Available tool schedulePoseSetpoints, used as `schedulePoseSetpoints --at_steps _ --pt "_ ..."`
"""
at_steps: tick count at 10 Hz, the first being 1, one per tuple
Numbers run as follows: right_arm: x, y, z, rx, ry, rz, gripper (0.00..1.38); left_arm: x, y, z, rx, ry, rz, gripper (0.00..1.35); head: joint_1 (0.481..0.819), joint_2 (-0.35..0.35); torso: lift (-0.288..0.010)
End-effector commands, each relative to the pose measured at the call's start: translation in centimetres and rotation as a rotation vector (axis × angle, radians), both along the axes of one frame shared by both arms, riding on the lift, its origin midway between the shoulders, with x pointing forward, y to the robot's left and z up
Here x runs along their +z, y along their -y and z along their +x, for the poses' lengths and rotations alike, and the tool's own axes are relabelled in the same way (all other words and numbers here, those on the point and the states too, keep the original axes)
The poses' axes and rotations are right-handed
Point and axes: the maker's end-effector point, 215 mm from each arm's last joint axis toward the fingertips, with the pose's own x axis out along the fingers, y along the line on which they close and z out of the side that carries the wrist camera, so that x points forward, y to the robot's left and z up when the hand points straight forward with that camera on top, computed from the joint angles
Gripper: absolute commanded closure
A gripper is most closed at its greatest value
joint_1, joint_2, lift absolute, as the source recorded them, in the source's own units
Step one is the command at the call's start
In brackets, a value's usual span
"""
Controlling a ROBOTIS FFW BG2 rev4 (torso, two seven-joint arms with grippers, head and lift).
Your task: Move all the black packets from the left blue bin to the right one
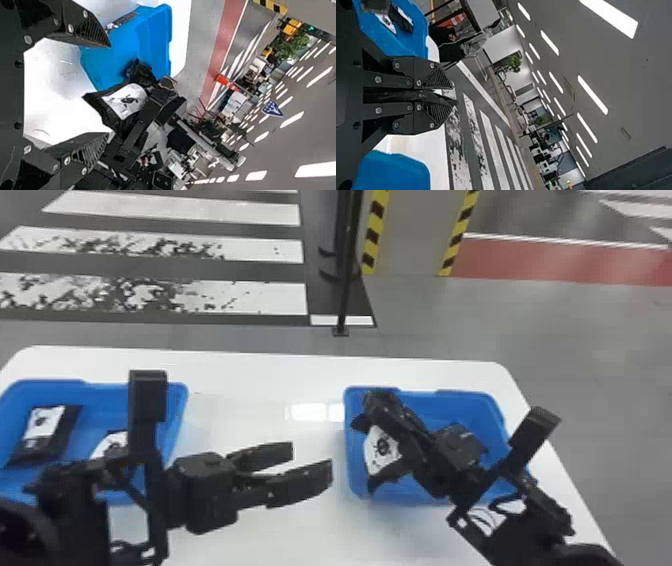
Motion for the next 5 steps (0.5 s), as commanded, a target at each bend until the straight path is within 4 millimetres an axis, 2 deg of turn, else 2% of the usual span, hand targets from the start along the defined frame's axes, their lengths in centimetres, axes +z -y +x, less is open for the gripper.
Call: schedulePoseSetpoints --at_steps 1,4,5 --pt "-0.4 2.5 2.0 -0.042 0.006 -0.039 1.28 0.2 -1.4 -0.4 0.037 -0.001 -0.006 0.16 0.695 -0.137 -0.15" --pt "-3.6 6.8 5.7 -0.119 -0.042 -0.092 1.23 0.0 -4.2 -1.3 0.108 -0.006 -0.004 0.16 0.695 -0.157 -0.15" --pt "-3.8 8.3 6.4 -0.149 -0.039 -0.132 1.12 -0.1 -5.2 -1.2 0.134 0.001 0.004 0.16 0.695 -0.163 -0.15"
